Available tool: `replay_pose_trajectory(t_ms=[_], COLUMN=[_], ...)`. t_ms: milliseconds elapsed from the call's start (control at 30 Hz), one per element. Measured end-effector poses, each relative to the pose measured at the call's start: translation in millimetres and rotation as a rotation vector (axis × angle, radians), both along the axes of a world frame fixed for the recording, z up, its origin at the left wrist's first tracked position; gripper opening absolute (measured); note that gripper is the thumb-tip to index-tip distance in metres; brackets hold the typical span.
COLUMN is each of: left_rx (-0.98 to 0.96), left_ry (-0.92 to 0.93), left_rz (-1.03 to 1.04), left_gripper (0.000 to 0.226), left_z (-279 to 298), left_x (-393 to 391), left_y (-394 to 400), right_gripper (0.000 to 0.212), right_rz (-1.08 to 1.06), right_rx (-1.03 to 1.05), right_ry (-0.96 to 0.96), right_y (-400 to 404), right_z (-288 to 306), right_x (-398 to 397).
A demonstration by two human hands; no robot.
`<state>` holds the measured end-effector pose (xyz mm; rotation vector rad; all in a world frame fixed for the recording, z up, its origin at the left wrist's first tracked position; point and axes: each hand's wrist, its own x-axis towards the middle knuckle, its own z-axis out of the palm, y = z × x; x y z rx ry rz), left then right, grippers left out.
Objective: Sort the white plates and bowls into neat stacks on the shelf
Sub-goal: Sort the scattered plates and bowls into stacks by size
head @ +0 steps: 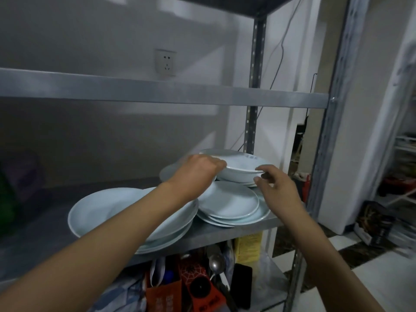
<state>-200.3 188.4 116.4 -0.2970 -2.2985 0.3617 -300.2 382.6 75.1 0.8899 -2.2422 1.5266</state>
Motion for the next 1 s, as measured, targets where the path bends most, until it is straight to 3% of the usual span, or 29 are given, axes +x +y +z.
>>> replay_pose_trajectory(t_ms=[167,333,467,733,1000], left_rx=[0.000,0.329,0.374,0.412,0.476], left_ry=[-0.056,-0.334,-0.442,-0.514,-0.475], left_rz=[0.127,0.031,0.057,0.225,0.289], left_gripper=[0.023,0.016,0.023,0.026,0.032], left_z=[0,-13,-13,-20,-23], left_x=[8,9,13,1,-15], left_y=[8,11,0,-14,-19], right_gripper=[0.018,0.025,0.030,0.029,0.041], right_rz=[-0.137,-0.154,-0.156,-0.132,-0.113], right_rx=[0.075,0.195,0.224,0.273,0.372], right_ry=[0.184,0.249,0.211,0.227,0.191], right_y=[6,20,25,28,38], right_z=[5,-14,-37,-55,-63], right_x=[11,20,21,24,28])
